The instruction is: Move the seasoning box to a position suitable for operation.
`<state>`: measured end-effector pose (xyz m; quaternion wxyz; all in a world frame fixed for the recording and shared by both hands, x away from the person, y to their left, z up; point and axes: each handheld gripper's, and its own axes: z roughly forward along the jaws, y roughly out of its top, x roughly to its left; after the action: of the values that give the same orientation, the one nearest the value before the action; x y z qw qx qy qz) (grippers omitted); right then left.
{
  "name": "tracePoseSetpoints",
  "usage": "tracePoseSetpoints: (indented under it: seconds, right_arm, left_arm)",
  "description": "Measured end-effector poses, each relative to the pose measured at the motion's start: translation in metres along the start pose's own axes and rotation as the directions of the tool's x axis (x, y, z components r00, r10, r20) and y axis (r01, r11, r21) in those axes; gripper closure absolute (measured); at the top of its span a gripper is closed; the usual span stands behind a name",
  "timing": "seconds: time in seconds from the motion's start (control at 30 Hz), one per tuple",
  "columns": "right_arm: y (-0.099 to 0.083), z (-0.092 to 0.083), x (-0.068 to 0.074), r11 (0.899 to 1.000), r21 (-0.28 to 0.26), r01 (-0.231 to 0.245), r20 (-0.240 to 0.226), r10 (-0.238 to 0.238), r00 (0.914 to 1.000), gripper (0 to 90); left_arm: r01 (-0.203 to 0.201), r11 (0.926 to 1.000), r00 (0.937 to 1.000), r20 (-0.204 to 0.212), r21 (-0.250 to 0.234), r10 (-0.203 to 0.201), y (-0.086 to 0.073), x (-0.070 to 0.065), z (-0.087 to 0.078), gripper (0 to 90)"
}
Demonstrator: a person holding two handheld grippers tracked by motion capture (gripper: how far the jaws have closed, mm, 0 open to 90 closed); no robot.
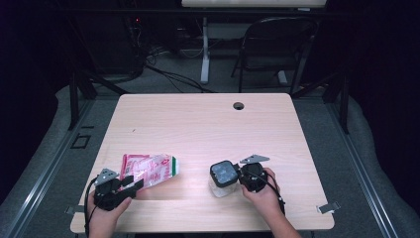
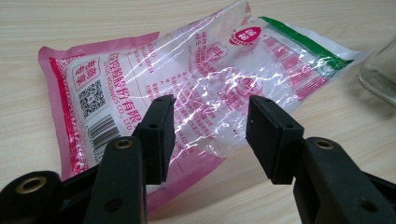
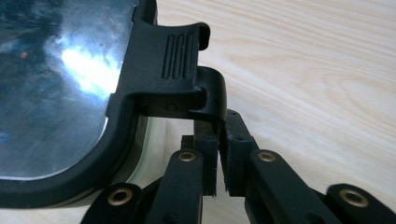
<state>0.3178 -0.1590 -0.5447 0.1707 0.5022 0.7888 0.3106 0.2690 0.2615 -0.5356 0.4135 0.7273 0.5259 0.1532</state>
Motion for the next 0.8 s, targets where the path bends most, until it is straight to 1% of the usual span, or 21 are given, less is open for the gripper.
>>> tracePoseSetpoints:
  seconds: [0.03, 0.1, 0.2, 0.33, 0.53, 0.67, 0.73, 0.77, 0.8]
  right_arm:
    - [0.0, 0.0, 0.0, 1.0, 0.0, 0.0, 0.0, 0.0, 1.0, 86.6]
    - [-0.002, 0.0, 0.007, 1.0, 0.004, 0.019, -0.005, -0.019, 0.9998, 86.6]
    - [-0.003, 0.0, 0.012, 0.999, 0.01, 0.033, -0.007, -0.033, 0.9994, 86.6]
    - [-0.004, -0.001, 0.016, 1.0, 0.005, 0.031, -0.013, -0.03, 0.9995, 86.5]
    - [-0.007, 0.0, 0.018, 1.0, 0.001, 0.029, -0.019, -0.029, 0.9994, 86.3]
    - [-0.009, 0.001, 0.017, 1.0, 0.009, 0.029, -0.006, -0.029, 0.9996, 84.4]
    - [-0.009, 0.001, 0.017, 1.0, 0.005, 0.03, -0.013, -0.03, 0.9995, 84.2]
    - [-0.009, 0.001, 0.017, 0.999, 0.005, 0.031, -0.009, -0.031, 0.9995, 83.6]
    - [-0.009, 0.001, 0.017, 1.0, -0.002, 0.024, -0.016, -0.024, 0.9996, 82.8]
  left_arm:
    - [-0.002, 1.0, 1.0, -0.001, -0.002, 0.002, 0.0, 0.0, 0.0, 52.2]
    - [-0.004, 1.0, 1.0, -0.001, -0.003, 0.004, 0.0, -0.001, 0.0, 52.1]
    - [-0.003, 1.0, 1.0, 0.0, -0.002, 0.003, 0.0, -0.001, 0.0, 52.1]
    - [-0.003, 1.0, 1.0, -0.002, -0.002, 0.003, 0.0, -0.001, 0.0, 52.0]
    - [-0.003, 1.0, 1.0, -0.003, -0.002, 0.003, -0.001, -0.001, 0.001, 52.0]
    - [-0.003, 1.0, 1.0, -0.004, -0.005, 0.003, -0.001, -0.001, 0.001, 51.9]
    - [-0.001, 1.0, 1.0, -0.005, -0.005, 0.001, -0.001, -0.001, 0.001, 51.9]
    - [0.0, 1.0, 1.0, -0.005, -0.005, 0.0, -0.001, -0.001, 0.001, 51.9]
    - [-0.001, 1.0, 1.0, -0.005, -0.005, 0.001, -0.001, -0.001, 0.001, 51.8]
